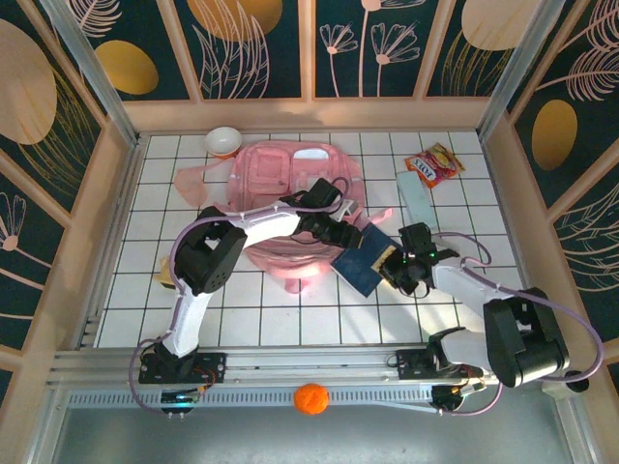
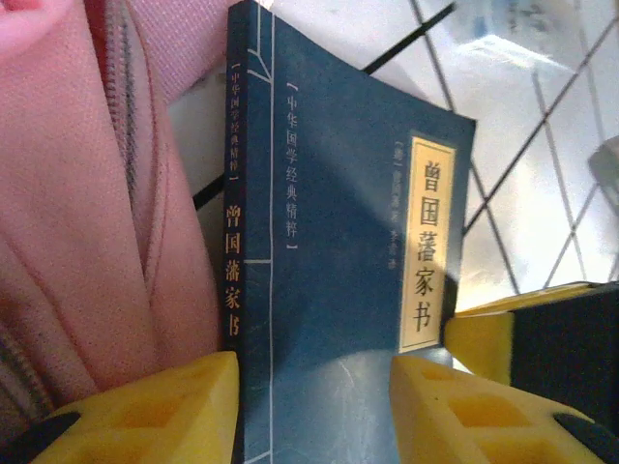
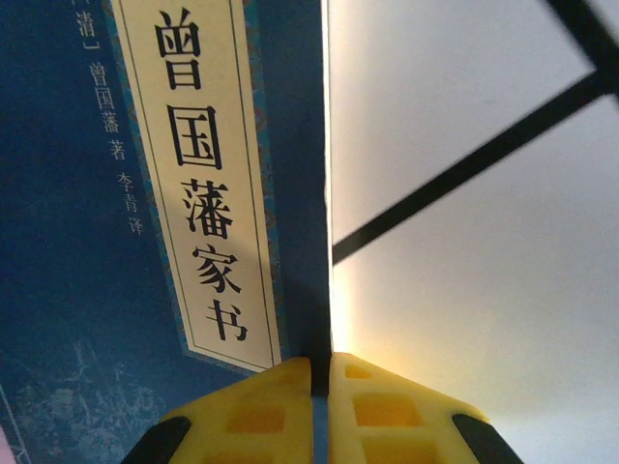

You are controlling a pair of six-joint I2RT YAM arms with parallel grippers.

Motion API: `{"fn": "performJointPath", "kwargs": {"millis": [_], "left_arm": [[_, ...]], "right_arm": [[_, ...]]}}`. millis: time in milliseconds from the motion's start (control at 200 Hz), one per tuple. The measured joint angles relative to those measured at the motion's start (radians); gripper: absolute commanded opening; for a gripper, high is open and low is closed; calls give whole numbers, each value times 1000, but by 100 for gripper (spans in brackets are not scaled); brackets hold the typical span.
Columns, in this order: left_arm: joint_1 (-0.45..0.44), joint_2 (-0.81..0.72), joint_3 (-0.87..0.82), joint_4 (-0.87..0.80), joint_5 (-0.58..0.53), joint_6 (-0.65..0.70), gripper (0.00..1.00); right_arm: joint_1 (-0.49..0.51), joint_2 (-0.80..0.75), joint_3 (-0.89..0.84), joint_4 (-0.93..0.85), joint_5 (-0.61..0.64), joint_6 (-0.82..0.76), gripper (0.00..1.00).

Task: Pack the student bag

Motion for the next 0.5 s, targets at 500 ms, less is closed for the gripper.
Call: {"fn": "performJointPath", "kwargs": {"millis": [500], "left_arm": [[-30,-8,43,-97,-194,73,53]], "right_arm": [[24,34,21,31,4,0,9]]}}
